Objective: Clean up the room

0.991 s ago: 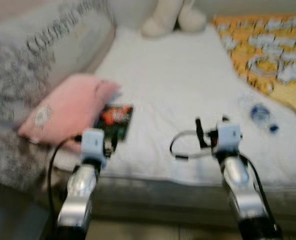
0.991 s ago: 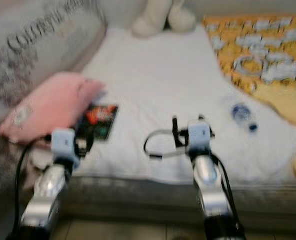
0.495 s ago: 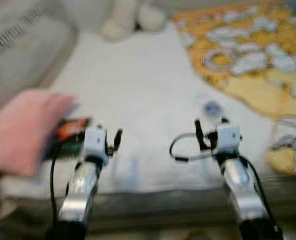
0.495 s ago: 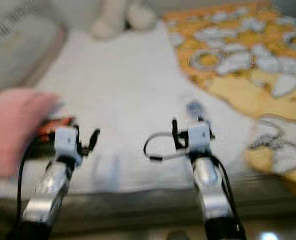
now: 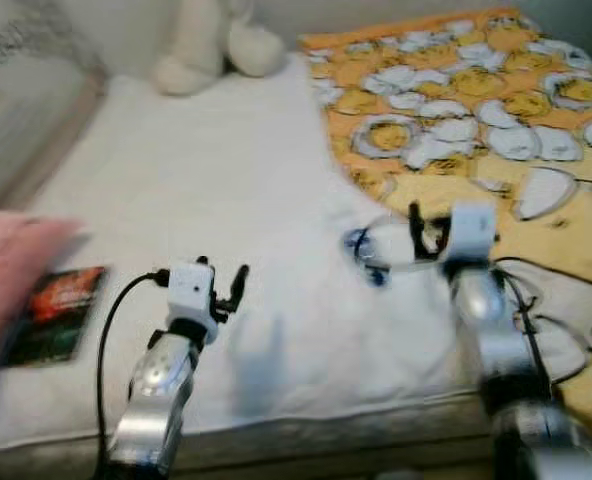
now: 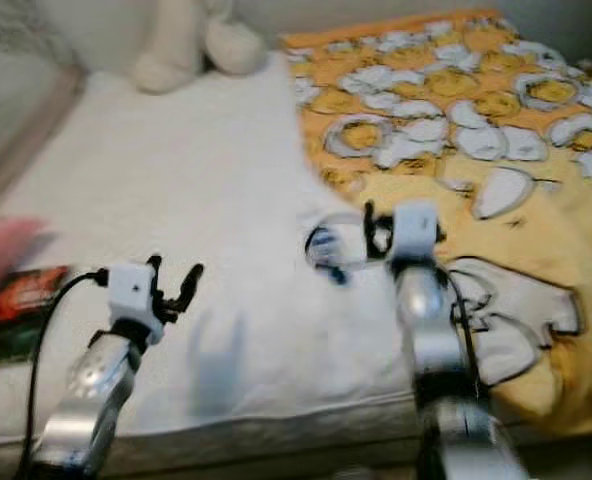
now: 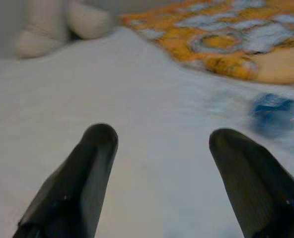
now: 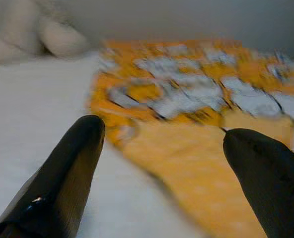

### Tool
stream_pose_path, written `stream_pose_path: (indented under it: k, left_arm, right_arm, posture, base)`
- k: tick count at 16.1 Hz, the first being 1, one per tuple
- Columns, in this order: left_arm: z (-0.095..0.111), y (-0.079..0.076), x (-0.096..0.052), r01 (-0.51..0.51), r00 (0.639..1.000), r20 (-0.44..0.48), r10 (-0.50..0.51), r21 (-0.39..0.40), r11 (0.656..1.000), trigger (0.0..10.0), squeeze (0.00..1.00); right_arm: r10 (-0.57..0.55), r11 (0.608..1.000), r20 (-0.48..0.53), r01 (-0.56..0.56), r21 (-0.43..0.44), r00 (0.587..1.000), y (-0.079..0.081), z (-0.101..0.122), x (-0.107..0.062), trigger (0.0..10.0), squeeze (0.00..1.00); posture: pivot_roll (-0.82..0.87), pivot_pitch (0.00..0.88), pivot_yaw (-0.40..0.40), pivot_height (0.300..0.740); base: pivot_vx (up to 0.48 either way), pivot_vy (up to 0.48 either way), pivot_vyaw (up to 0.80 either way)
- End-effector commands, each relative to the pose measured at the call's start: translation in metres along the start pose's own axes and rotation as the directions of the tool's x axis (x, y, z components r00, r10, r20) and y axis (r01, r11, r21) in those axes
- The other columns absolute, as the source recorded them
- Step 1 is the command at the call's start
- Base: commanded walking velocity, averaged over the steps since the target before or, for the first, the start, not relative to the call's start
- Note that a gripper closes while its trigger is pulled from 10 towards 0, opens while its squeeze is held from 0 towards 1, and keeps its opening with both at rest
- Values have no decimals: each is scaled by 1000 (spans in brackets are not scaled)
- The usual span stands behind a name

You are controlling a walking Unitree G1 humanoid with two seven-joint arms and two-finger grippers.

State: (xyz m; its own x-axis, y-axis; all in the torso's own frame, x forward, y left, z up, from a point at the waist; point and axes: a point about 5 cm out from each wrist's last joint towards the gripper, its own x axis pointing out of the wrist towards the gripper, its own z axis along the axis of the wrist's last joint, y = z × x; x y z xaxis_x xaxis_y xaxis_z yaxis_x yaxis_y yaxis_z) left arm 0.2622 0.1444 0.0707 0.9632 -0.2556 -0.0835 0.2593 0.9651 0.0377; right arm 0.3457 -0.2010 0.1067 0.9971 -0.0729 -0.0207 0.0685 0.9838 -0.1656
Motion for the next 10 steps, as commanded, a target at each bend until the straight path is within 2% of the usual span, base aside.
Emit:
stream_pose_path:
  k: [1,3,4,5,9,10]
  left_arm:
    - [-1,7,-12,12,999,-39,-11,24,1000,10000,0]
    - [1,15,-29,33,997,-67,-31,38,999,10000,0]
    - [8,26,-45,17,996,-87,-14,44,999,10000,0]
    - [12,30,-55,8,995,-99,-3,44,999,10000,0]
    - [20,33,-84,-36,988,-151,42,42,998,10000,0]
    - [23,35,-97,-44,982,-180,51,47,998,10000,0]
  right_arm:
    - [8,1000,-87,-6,30,996,7,-13,1,10000,0]
    - [3,999,-143,4,47,990,6,-17,7,10000,0]
    - [6,999,-175,3,52,985,8,-15,14,10000,0]
    - [3,999,-194,7,48,981,10,-13,18,10000,0]
    - [-21,999,-284,29,25,959,14,-14,23,10000,0]
    - [-27,998,-329,45,46,944,15,-18,22,10000,0]
  posture:
    - [-79,2,159,740]
    - [-27,61,157,740]
    - [18,102,151,740]
    - [44,124,150,740]
    - [131,192,140,740]
    - [153,216,140,740]
  base:
    - [0,0,0]
    - [0,0,0]
    - [0,0,0]
    - [0,0,0]
    - [0,0,0]
    - [0,0,0]
